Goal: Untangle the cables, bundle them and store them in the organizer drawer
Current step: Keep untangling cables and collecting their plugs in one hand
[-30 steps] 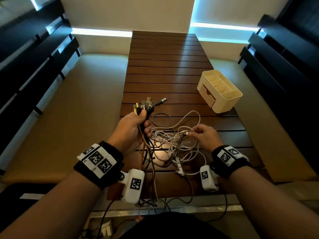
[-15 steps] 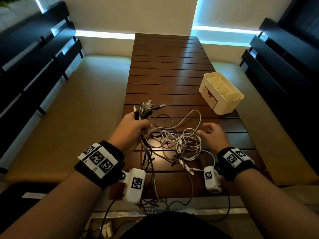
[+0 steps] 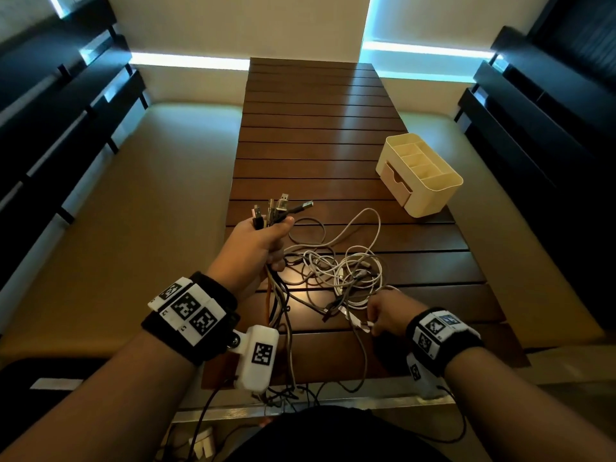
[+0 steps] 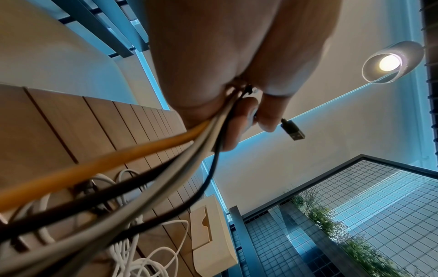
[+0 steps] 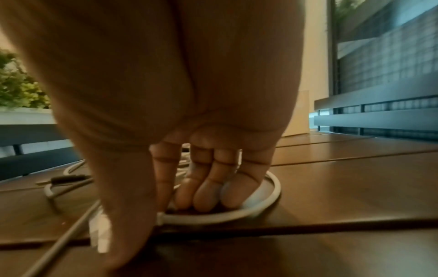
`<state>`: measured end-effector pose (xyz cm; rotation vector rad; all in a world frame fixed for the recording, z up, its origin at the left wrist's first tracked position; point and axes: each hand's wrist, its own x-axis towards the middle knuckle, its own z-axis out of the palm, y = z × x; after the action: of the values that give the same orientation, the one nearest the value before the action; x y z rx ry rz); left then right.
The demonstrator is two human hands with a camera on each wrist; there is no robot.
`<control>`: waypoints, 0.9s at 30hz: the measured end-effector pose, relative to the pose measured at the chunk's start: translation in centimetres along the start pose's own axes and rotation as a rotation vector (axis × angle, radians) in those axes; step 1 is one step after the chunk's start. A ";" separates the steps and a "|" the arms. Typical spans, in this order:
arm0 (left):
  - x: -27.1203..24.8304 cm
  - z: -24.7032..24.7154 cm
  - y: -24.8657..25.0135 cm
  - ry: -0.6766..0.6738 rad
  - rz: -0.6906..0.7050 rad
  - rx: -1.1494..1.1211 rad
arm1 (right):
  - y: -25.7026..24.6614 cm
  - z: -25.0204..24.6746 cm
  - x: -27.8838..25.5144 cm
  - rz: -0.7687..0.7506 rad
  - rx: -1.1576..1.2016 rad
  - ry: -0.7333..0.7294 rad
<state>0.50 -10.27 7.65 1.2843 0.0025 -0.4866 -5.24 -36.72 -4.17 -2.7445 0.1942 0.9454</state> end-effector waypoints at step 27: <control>0.4 4.9 -1.7 -0.030 0.185 -0.025 | -9.6 -8.8 -7.4 -0.575 1.328 0.454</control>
<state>-1.02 -15.22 7.46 1.2393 -0.1344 -0.3459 -3.91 -29.35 8.78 -1.5355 0.0487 -0.0637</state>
